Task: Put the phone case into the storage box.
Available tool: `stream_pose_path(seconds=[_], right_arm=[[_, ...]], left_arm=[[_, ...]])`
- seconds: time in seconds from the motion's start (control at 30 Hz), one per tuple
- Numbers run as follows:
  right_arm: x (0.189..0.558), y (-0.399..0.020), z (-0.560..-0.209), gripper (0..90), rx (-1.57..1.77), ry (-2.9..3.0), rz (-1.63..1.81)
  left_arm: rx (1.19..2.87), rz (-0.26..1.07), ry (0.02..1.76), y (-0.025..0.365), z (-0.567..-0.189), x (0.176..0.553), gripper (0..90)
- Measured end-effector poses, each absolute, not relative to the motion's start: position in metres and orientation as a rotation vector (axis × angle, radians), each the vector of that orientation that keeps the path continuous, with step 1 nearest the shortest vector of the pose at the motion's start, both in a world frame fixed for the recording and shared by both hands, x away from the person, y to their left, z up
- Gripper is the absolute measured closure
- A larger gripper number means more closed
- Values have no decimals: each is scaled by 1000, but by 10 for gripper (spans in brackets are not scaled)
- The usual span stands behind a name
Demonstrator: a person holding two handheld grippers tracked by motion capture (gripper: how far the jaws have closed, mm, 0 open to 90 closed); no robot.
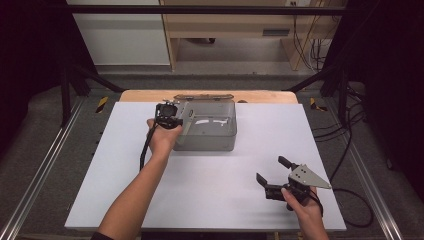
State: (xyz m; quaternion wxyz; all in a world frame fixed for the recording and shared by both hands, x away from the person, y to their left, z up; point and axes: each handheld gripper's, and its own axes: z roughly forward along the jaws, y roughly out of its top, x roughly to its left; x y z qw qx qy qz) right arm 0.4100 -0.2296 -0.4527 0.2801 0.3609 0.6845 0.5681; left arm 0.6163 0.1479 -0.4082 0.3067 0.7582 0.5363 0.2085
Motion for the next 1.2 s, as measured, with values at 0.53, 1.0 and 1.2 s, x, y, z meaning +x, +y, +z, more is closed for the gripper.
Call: stream_pose_path(seconds=[0.53,1.0,1.2], right_arm=[[410,-229,-453,35,969,1838,1521],[410,-229,-453,36,971,1839,1521],[411,-229,-453,35,969,1837,1519]], left_arm=[[2043,557,1407,146,-408,618,796],[2040,559,1396,146,-408,617,766],[2041,581,1376,145,-408,617,741]])
